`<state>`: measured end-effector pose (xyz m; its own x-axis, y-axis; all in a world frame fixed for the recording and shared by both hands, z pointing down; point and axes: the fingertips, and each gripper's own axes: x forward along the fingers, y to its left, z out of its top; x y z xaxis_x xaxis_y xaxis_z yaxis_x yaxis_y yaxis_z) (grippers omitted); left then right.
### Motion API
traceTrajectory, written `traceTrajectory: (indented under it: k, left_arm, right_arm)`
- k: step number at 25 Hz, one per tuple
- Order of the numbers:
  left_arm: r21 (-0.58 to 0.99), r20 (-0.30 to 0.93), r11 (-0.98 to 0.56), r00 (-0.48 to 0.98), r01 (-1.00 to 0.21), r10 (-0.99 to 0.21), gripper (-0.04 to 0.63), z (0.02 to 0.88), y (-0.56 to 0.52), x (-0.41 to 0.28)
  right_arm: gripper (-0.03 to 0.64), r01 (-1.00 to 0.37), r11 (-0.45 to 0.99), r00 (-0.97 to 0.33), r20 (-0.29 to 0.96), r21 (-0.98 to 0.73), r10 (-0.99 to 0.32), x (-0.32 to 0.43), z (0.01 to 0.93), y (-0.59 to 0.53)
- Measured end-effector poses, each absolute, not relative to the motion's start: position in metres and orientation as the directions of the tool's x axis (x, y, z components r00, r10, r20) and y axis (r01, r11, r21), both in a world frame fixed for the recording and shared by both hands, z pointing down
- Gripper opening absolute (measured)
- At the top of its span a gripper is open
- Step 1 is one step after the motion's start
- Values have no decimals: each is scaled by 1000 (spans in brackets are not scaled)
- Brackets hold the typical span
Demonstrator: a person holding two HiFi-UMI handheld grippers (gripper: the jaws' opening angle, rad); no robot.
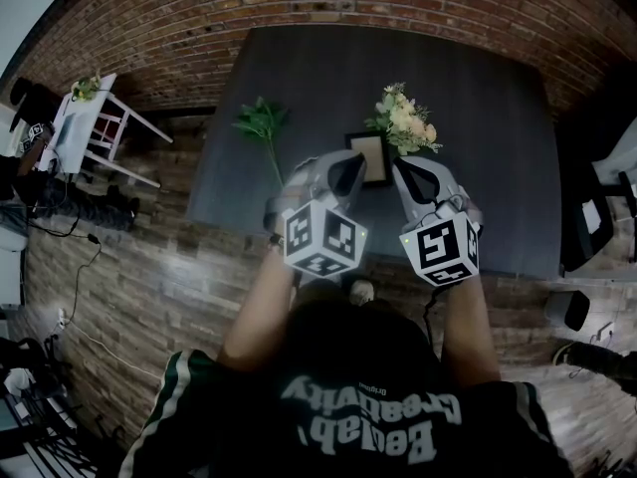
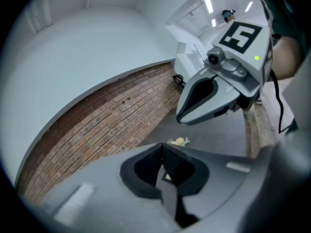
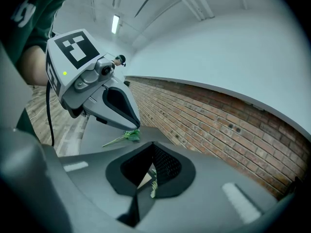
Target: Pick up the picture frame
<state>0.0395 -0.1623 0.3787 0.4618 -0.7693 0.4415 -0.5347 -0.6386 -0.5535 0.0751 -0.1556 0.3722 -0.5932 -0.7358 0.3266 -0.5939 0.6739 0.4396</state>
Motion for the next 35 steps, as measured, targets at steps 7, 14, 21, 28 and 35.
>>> traceTrajectory:
  k: [7,14,21,28,35]
  left_arm:
    - [-556,445,-638,457,-534,-770,3,381,-164,41]
    - [-558,444,-636,456,-533,-771,3,379,-164,42]
    - [-558,445,-638,458,-532,-770,3,380,-162,43]
    - [-555,440,-635,458,-538,-772,3,381,-159,39]
    - [-543,443,-634,452,-551,-774,3,384,-159,28]
  right_arm:
    - [6,-594,677,-596,326,436,-733,77,375,-157]
    - [6,-591,677,-599,323,439,-733,76,372,-157]
    - [6,-592,677,-598,325,437,-733,77,374,-154]
    - [6,-592,680,-596,332,434,-731,74,376,-153]
    - [6,-586,687,-598,342,430,-724,66,379,-153]
